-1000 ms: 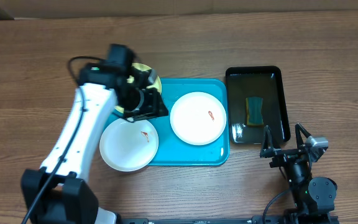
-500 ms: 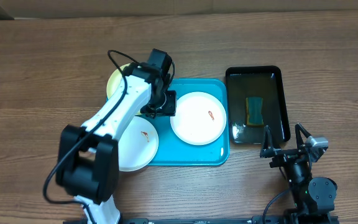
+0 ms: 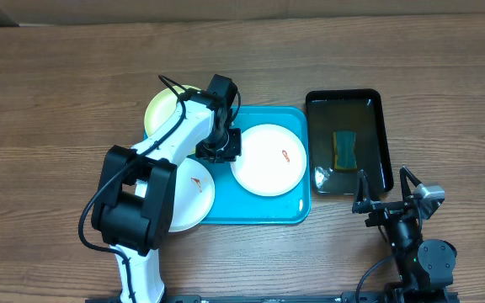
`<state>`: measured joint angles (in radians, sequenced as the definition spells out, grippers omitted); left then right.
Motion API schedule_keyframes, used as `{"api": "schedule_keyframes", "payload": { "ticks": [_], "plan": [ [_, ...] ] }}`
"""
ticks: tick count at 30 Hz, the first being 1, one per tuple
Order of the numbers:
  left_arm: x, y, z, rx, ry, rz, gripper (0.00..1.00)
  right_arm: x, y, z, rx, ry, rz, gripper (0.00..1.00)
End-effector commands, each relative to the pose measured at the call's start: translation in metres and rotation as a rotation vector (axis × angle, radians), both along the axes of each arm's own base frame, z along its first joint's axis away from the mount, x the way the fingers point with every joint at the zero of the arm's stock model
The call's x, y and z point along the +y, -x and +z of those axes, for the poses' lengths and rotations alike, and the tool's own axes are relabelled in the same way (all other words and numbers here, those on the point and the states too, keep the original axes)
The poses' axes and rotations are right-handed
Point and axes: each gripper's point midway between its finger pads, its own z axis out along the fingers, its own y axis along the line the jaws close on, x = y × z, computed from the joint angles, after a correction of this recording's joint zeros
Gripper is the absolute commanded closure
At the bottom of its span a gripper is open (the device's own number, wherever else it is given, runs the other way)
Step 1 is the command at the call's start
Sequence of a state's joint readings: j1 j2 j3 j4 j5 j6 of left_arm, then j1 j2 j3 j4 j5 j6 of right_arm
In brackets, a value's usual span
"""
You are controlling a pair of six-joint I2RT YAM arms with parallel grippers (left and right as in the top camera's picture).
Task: Clean dirty plates on tray and stack at the side
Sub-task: 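Move the left gripper to the rim of the upper-right white plate and grasp it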
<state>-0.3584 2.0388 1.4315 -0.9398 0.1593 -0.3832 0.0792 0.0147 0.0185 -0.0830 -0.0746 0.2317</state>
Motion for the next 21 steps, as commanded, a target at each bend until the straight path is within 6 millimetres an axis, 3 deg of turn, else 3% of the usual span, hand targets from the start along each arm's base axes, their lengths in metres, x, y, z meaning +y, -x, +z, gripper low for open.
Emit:
{"api": "schedule_keyframes", "payload": {
  "ticks": [1, 9, 13, 21],
  "plan": [
    [-0.0050, -0.0004, -0.0045, 0.010, 0.018, 0.004, 0.77, 0.0013, 0.0002, -0.0012, -0.006, 0.002, 0.006, 0.00],
    [-0.0052, 0.0005, -0.0058, 0.006, 0.004, -0.004, 0.77, 0.0012, 0.0002, -0.0012, -0.006, 0.002, 0.005, 0.00],
    [-0.0073, 0.0020, -0.0061, 0.007, 0.004, -0.011, 0.85, -0.0017, -0.0003, -0.0014, -0.006, 0.003, -0.012, 0.00],
    [-0.0101, 0.0002, -0.0065, -0.005, 0.008, -0.017, 0.78, 0.0051, 0.0009, 0.0013, -0.015, -0.005, 0.028, 0.00]
  ]
}}
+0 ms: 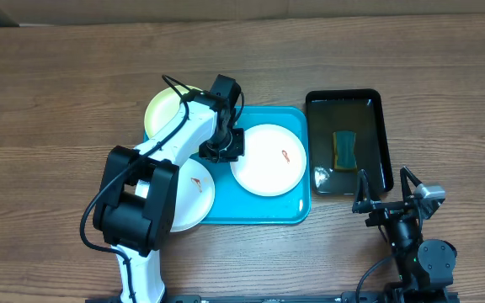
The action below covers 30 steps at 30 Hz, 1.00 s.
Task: Clean dirty plates on tray and stack at the side
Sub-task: 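Move the left gripper to the rim of the upper-right white plate and grasp it, then reach the right gripper into the black tray and grasp the green sponge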
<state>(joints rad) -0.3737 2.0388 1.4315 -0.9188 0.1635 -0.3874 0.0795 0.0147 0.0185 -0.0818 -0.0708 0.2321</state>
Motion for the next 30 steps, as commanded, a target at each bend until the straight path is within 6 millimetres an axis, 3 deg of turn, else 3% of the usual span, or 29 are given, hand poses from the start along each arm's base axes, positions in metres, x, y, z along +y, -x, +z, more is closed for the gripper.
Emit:
{"api": "schedule_keyframes", "payload": {
  "ticks": [1, 4, 8, 14, 19, 23, 26, 27, 30],
  "plan": [
    [-0.002, 0.002, -0.007, 0.012, -0.004, -0.005, 0.78, 0.010, 0.002, 0.003, -0.022, -0.006, 0.056, 0.00],
    [-0.003, 0.003, -0.007, 0.013, -0.004, -0.007, 0.78, 0.020, 0.009, 0.023, -0.035, -0.007, 0.120, 0.00],
    [-0.003, 0.001, -0.007, -0.001, -0.018, -0.012, 0.81, 0.008, 0.015, 0.059, 0.007, 0.016, 0.053, 0.00],
    [-0.005, 0.002, -0.008, -0.004, -0.026, -0.023, 0.82, -0.003, 0.012, 0.086, 0.309, 0.079, -0.005, 0.00],
    [-0.009, 0.004, -0.008, -0.005, -0.026, -0.034, 0.82, 0.001, -0.007, 0.080, 0.654, 0.106, 0.018, 0.00],
    [-0.007, 0.003, -0.008, -0.010, -0.041, -0.034, 0.78, 0.024, -0.021, 0.070, 0.897, 0.063, 0.143, 0.00],
    [-0.006, 0.004, -0.008, -0.006, -0.042, -0.034, 0.79, 0.029, -0.032, 0.053, 1.036, 0.051, 0.165, 0.00],
    [-0.006, 0.004, -0.008, -0.005, -0.042, -0.034, 0.81, 0.029, -0.035, 0.042, 1.084, 0.050, 0.165, 0.01],
    [-0.007, 0.005, -0.008, -0.004, -0.042, -0.036, 0.81, 0.030, -0.040, 0.010, 1.216, 0.045, 0.162, 0.19]
  ]
}}
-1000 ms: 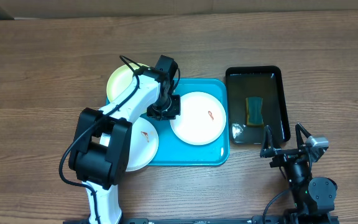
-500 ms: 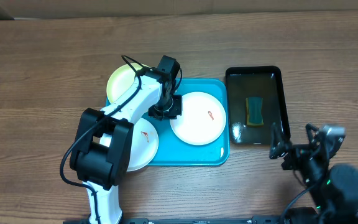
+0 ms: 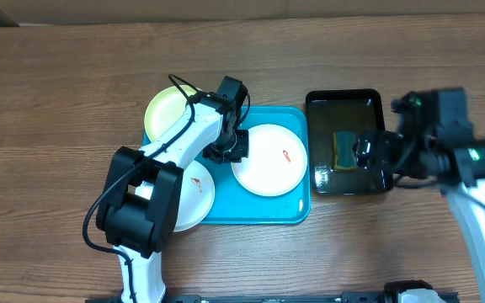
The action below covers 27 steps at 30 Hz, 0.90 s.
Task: Clean dirty plates on tray and stack at the side
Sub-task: 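Reach the right gripper into the black tray and grasp the green sponge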
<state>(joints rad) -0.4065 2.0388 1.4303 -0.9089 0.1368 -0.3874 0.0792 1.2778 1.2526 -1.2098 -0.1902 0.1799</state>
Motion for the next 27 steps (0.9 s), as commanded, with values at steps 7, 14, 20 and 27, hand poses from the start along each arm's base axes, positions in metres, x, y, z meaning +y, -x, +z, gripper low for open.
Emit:
{"api": "schedule_keyframes", "payload": {
  "ticks": [7, 14, 20, 27],
  "plan": [
    [0.001, 0.002, -0.007, 0.011, -0.020, -0.004, 0.81, -0.007, -0.029, -0.080, 0.231, 0.124, -0.005, 0.37],
    [0.001, 0.002, -0.007, 0.010, -0.020, -0.004, 0.78, -0.004, -0.056, -0.126, 0.270, 0.129, -0.002, 0.34],
    [0.001, 0.002, -0.007, 0.007, -0.020, -0.005, 0.78, -0.003, -0.056, -0.161, 0.355, 0.137, 0.004, 0.35],
    [0.000, 0.001, -0.007, 0.005, -0.018, -0.004, 0.77, -0.002, -0.056, -0.183, 0.396, 0.143, 0.007, 0.69]
  ]
}}
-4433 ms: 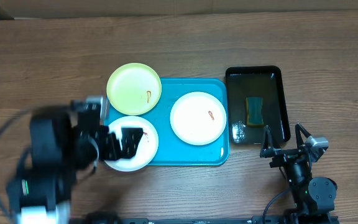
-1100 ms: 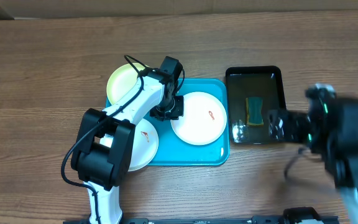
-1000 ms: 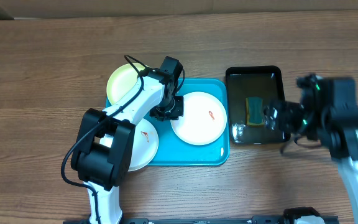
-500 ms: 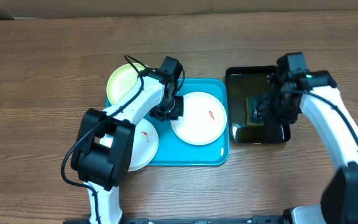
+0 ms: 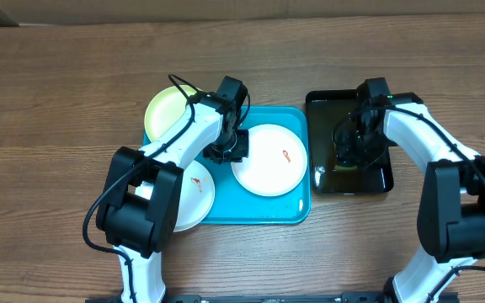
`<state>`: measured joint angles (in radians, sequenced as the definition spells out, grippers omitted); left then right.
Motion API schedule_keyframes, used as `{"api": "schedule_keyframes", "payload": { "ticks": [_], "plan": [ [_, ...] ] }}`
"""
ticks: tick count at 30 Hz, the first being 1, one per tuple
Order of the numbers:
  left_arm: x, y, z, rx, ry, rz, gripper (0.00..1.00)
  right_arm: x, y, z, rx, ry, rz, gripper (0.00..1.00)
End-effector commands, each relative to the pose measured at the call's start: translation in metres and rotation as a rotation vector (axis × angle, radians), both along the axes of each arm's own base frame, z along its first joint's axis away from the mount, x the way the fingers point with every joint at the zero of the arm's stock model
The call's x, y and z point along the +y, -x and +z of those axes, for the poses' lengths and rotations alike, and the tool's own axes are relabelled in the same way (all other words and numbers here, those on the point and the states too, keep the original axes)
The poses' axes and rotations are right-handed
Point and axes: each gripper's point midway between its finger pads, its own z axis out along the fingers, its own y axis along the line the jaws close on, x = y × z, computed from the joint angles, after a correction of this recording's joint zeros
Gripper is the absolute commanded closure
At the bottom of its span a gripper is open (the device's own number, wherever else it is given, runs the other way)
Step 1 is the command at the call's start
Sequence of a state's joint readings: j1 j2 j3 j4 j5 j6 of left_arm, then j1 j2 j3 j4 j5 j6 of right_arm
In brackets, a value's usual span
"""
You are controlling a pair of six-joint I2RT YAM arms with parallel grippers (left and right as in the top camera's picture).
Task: Clean dirty plates on tray and stack at the side
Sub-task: 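Reach the right gripper into the black tray and grasp the green sponge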
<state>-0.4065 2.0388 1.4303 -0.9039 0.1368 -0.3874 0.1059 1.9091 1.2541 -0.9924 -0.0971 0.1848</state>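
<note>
A white plate with a small red smear lies in the middle of the blue tray. My left gripper sits low at this plate's left rim; the overhead view does not show how its jaws stand. A second smeared white plate overlaps the tray's left edge, and a pale yellow plate lies at the back left. My right gripper is down inside the black tray, right over the spot of the sponge, which it covers almost fully. Its jaws cannot be made out.
The black tray holds shiny liquid and stands just right of the blue tray. Both arms reach in from the front, the left one passing over the lower white plate. Bare wooden table lies all around.
My right arm was over the black tray's right side, blurred and high; now its gripper is lowered onto the sponge's place. The left gripper and the plates are unchanged.
At first my right arm was folded at the front right and the sponge lay in plain view in the black tray, while my left gripper stood at the middle plate's left rim. The left gripper shifted slightly right. The right arm then appeared over the black tray, now on the sponge.
</note>
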Motion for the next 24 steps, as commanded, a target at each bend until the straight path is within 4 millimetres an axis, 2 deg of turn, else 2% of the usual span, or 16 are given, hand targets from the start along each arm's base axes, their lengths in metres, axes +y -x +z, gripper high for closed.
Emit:
{"api": "schedule_keyframes", "payload": {
  "ticks": [1, 2, 3, 6, 8, 9, 10, 14, 22, 23, 24],
  "plan": [
    [0.001, 0.002, -0.007, 0.009, -0.020, -0.005, 0.76, 0.001, -0.005, -0.005, -0.002, 0.011, 0.006, 0.85],
    [0.001, 0.002, -0.007, 0.009, -0.020, -0.005, 0.76, 0.002, -0.005, -0.005, 0.000, 0.005, 0.005, 0.92],
    [0.001, 0.002, -0.007, 0.009, -0.020, -0.005, 0.75, 0.003, -0.005, -0.005, 0.001, -0.004, 0.005, 0.95],
    [0.001, 0.002, -0.007, 0.008, -0.020, -0.004, 0.73, 0.004, -0.008, -0.003, -0.008, -0.009, 0.009, 0.93],
    [0.000, 0.001, -0.007, 0.004, -0.018, -0.004, 0.72, 0.004, -0.013, 0.003, -0.018, -0.010, 0.011, 0.80],
    [0.000, 0.000, -0.007, 0.003, -0.017, -0.004, 0.72, 0.004, -0.015, 0.006, -0.023, -0.011, 0.009, 0.68],
    [0.000, 0.000, -0.007, 0.002, -0.017, -0.004, 0.71, 0.004, -0.019, 0.009, -0.033, -0.012, 0.009, 0.62],
    [0.000, -0.001, -0.007, -0.002, -0.016, -0.004, 0.69, 0.006, -0.035, 0.016, -0.089, -0.017, 0.013, 0.47],
    [0.000, -0.001, -0.007, -0.003, -0.018, -0.004, 0.68, 0.006, -0.052, 0.006, -0.172, -0.016, 0.003, 0.46],
    [0.000, -0.001, -0.007, -0.003, -0.018, -0.004, 0.68, 0.006, -0.050, 0.004, -0.171, -0.016, 0.003, 0.49],
    [0.000, -0.001, -0.007, -0.003, -0.018, -0.004, 0.68, 0.005, -0.049, 0.001, -0.169, -0.016, 0.000, 0.58]
  ]
}}
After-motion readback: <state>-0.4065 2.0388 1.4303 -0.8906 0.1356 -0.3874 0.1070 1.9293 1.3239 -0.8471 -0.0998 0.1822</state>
